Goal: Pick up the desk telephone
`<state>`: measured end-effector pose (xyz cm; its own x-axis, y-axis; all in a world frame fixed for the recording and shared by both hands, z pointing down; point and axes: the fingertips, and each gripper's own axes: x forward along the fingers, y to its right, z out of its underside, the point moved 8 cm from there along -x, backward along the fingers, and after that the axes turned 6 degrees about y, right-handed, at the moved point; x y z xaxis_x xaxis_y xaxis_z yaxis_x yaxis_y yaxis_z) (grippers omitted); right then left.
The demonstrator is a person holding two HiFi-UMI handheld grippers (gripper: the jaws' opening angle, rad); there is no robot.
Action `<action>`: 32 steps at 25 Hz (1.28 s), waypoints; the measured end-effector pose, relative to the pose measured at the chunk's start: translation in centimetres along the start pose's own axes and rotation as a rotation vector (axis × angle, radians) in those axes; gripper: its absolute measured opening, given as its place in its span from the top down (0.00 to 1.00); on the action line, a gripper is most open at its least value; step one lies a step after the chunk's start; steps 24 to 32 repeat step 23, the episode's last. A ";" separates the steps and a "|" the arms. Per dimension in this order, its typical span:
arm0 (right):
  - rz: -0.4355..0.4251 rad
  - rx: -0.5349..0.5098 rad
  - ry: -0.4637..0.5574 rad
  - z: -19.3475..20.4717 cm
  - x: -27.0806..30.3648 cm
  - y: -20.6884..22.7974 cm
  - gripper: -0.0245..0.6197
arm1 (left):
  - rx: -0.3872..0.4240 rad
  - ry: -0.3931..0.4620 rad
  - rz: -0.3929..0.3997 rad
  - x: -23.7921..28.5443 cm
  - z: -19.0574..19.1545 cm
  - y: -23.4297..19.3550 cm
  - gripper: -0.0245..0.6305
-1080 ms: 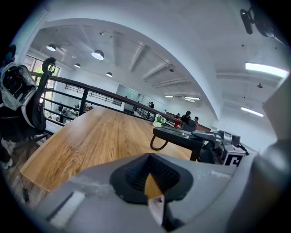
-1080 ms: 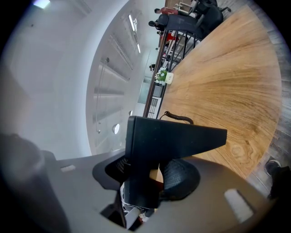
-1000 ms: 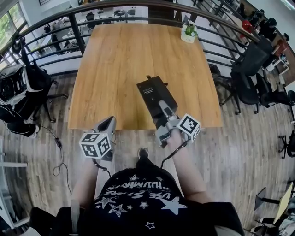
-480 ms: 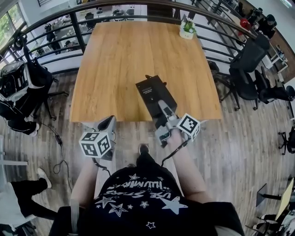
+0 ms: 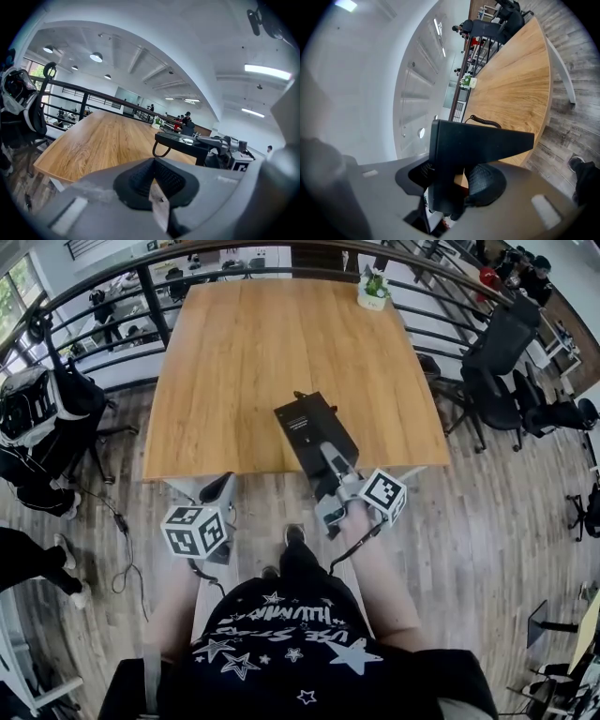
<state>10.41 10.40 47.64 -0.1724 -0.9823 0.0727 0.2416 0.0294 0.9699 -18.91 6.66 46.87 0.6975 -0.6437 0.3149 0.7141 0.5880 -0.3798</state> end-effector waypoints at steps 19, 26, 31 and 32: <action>0.032 0.041 0.033 2.1 -3.8 0.0 0.67 | 0.014 0.007 0.028 -2.4 0.8 1.3 0.96; 0.039 0.043 0.037 3.0 -4.4 -0.5 0.67 | 0.017 0.016 0.029 -3.3 0.5 1.1 0.96; 0.039 0.043 0.037 3.0 -4.4 -0.5 0.67 | 0.017 0.016 0.029 -3.3 0.5 1.1 0.96; 0.039 0.043 0.037 3.0 -4.4 -0.5 0.67 | 0.017 0.016 0.029 -3.3 0.5 1.1 0.96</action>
